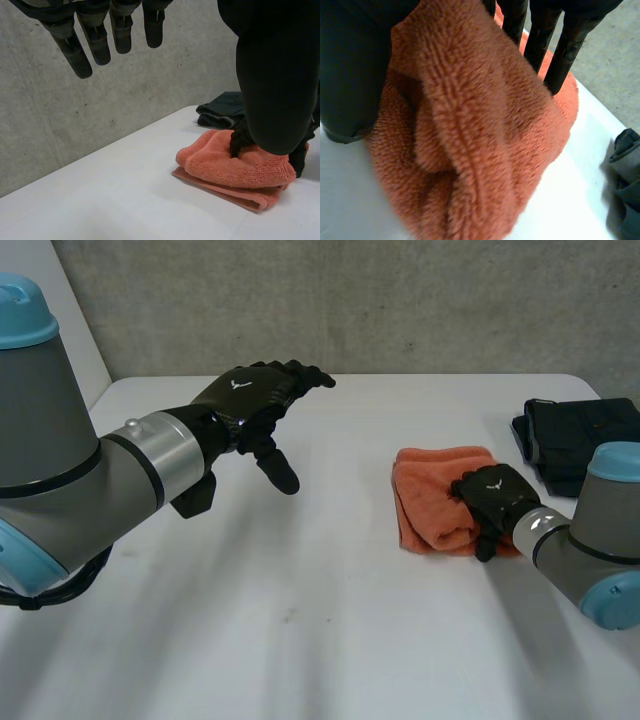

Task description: Fold the laundry.

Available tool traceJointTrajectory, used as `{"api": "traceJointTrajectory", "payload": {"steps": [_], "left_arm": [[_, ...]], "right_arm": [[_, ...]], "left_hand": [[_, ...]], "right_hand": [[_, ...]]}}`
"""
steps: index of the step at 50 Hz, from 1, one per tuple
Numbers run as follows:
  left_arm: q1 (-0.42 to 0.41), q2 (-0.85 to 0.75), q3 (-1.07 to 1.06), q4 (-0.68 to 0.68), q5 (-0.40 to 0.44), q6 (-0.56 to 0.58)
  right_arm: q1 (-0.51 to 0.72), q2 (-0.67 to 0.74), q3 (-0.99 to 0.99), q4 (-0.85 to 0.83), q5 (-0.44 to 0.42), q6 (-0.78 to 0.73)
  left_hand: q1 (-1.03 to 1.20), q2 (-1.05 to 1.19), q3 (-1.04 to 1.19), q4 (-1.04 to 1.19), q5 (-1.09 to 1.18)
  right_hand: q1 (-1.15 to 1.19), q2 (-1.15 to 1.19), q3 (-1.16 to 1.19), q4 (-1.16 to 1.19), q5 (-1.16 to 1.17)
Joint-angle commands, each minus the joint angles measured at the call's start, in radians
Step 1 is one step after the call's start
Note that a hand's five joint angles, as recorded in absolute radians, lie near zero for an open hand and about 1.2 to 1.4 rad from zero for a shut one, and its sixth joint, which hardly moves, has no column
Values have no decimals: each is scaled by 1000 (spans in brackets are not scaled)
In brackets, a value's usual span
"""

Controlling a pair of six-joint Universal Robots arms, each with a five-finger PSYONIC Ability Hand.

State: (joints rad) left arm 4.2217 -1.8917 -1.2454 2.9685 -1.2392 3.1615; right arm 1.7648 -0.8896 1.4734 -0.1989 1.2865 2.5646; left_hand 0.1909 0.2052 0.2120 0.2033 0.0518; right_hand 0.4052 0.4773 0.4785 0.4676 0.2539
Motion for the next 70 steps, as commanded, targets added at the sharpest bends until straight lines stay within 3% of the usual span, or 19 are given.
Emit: {"api": "traceJointTrajectory", "payload": {"steps": [1, 9, 19, 29, 37, 48, 55, 62, 70], "left_arm": [[0, 0, -2, 0, 0, -5], [0, 5, -5, 9, 0, -9], [1, 8, -5, 14, 1, -21], [1, 10, -6, 14, 1, -21], [4, 8, -6, 14, 0, -21], [7, 2, -6, 29, -2, -24], [7, 2, -14, 32, 0, -35], [6, -1, -25, 46, 0, -35], [4, -15, -28, 50, -2, -35]], "right_arm": [[1, 8, -33, -2, -1, 43], [4, 44, -65, -2, 2, 45], [-2, 40, -77, -4, 0, 45], [-1, 67, -131, 4, -15, 20], [-4, 135, -298, 1, -18, -124], [-80, 199, -784, 1, 5, -132], [-205, 247, -1057, 21, -12, 32], [-309, 320, -1099, 110, -145, 71], [-396, 402, -1001, 128, -285, 68]], "left_hand": [[20, 5, -1, 7, -16], [20, 5, -1, 7, -16], [23, 8, 1, 10, -13], [23, 8, 1, 10, -13], [26, 11, 4, 13, -10], [26, 11, 4, 13, -10], [26, 11, 4, 13, -10], [29, 14, 7, 16, -7], [29, 14, 7, 16, -7]], "right_hand": [[149, 77, 76, 87, 126], [281, 209, 208, 219, 258], [991, 919, 917, 928, 968], [991, 919, 918, 929, 968], [991, 919, 918, 929, 968], [991, 919, 918, 929, 968], [991, 919, 918, 929, 968], [991, 919, 918, 929, 968], [991, 919, 918, 929, 968]]}}
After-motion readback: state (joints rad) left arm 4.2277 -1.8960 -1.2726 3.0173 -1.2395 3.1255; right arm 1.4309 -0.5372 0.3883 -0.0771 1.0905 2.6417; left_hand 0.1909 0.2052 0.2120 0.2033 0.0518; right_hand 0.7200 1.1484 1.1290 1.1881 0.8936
